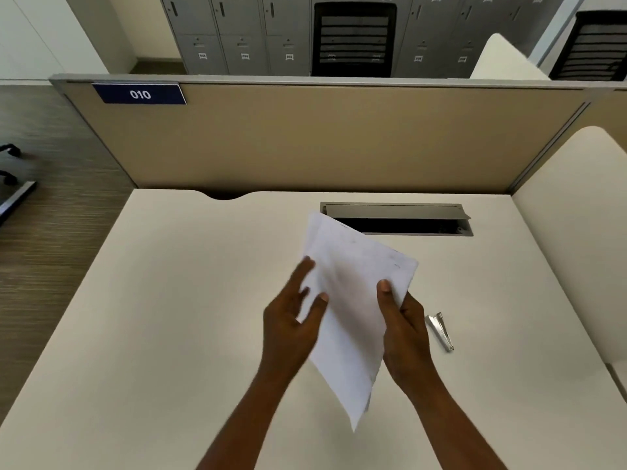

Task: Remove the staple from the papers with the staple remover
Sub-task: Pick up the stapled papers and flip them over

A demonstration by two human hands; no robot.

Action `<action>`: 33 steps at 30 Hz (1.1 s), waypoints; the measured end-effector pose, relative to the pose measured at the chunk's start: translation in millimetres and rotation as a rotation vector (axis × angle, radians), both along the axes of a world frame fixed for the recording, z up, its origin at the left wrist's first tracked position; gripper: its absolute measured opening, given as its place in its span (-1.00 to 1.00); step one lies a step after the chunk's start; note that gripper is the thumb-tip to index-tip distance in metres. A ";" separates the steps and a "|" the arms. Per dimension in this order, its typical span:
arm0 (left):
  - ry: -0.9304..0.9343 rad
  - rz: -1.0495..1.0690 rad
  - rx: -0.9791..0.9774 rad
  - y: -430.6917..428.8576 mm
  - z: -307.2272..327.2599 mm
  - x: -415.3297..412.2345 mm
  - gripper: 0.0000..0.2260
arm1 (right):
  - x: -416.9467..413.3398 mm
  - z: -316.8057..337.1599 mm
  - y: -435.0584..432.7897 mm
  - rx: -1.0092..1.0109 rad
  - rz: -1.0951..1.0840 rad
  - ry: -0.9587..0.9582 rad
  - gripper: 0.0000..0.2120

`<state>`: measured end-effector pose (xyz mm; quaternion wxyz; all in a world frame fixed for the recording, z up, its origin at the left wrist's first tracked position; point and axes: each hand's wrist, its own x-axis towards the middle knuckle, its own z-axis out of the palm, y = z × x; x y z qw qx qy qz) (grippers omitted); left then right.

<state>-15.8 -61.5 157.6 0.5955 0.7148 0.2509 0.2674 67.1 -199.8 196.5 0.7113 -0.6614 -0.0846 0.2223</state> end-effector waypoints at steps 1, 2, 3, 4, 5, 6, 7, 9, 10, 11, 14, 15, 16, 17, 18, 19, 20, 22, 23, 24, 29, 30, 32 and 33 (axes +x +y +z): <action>0.066 0.010 -0.021 11.0 -6.5 1.7 -0.38 | 3.4 -0.9 -1.9 0.015 0.000 0.036 -0.72; 0.121 -0.007 -0.079 22.1 -12.6 2.6 -0.29 | 6.4 -1.4 -3.5 0.043 -0.001 0.080 -0.72; 0.149 -0.041 -0.158 32.0 -18.8 3.2 -0.21 | 9.4 -1.8 -6.1 0.074 -0.001 0.125 -0.72; 0.155 -0.075 -0.237 40.2 -24.4 3.4 -0.17 | 12.2 -1.7 -8.7 0.102 -0.001 0.163 -0.72; 0.152 -0.113 -0.309 46.3 -28.6 2.8 -0.17 | 14.9 -1.3 -11.3 0.126 -0.002 0.199 -0.72; 0.145 -0.159 -0.360 51.3 -32.3 1.9 -0.24 | 17.5 -1.0 -13.6 0.148 -0.003 0.232 -0.73; 0.142 -0.206 -0.385 54.9 -34.8 1.2 -0.37 | 20.6 -2.0 -16.1 0.167 -0.005 0.262 -0.74; 0.173 -0.257 -0.388 58.8 -38.3 -1.0 -0.64 | 26.8 -5.3 -19.1 0.184 -0.018 0.303 -0.77; 0.193 -0.256 -0.382 60.3 -40.9 -2.8 -0.70 | 30.2 -8.9 -19.7 0.188 -0.034 0.317 -0.77; 0.212 -0.243 -0.374 61.7 -44.2 -4.6 -0.73 | 33.9 -15.2 -20.4 0.194 -0.052 0.327 -0.76; 0.270 -0.199 -0.335 63.5 -54.0 -8.0 -0.77 | 43.1 -40.7 -21.4 0.183 -0.099 0.344 -0.73; 0.286 -0.184 -0.321 64.1 -57.7 -8.9 -0.77 | 44.6 -52.3 -23.0 0.180 -0.094 0.342 -0.73; 0.301 -0.176 -0.309 64.4 -61.7 -9.4 -0.78 | 44.9 -64.0 -25.2 0.170 -0.082 0.341 -0.72; 0.315 -0.174 -0.291 64.2 -66.6 -9.5 -0.78 | 44.3 -76.1 -28.2 0.146 -0.069 0.338 -0.71; 0.328 -0.172 -0.269 64.2 -71.5 -9.2 -0.78 | 42.8 -87.9 -31.7 0.109 -0.054 0.333 -0.70; 0.340 -0.167 -0.239 64.4 -75.6 -9.3 -0.79 | 40.6 -99.1 -35.5 0.063 -0.039 0.326 -0.69; 0.350 -0.159 -0.206 65.0 -79.3 -9.0 -0.79 | 38.2 -109.1 -38.8 0.013 -0.027 0.320 -0.68; 0.382 -0.149 -0.136 67.0 -89.1 -6.0 -0.79 | 34.5 -129.2 -43.5 -0.075 -0.030 0.328 -0.68; 0.410 -0.143 -0.090 68.1 -95.1 -3.7 -0.80 | 33.0 -138.7 -44.1 -0.109 -0.046 0.341 -0.69; 0.445 -0.135 -0.042 69.0 -101.5 -0.9 -0.80 | 31.6 -148.3 -43.5 -0.142 -0.074 0.358 -0.71; 0.690 -0.205 0.110 68.1 -146.2 9.6 -0.70 | 24.2 -202.2 -39.7 -0.345 -0.192 0.411 -0.79; 0.741 -0.246 0.123 66.2 -158.7 11.4 -0.67 | 24.6 -215.8 -40.5 -0.425 -0.205 0.399 -0.81; 0.794 -0.304 0.146 62.2 -171.4 8.8 -0.62 | 22.2 -231.0 -40.0 -0.561 -0.207 0.366 -0.88; 0.802 -0.313 0.157 59.9 -177.1 8.3 -0.61 | 22.1 -238.8 -40.0 -0.615 -0.203 0.354 -0.91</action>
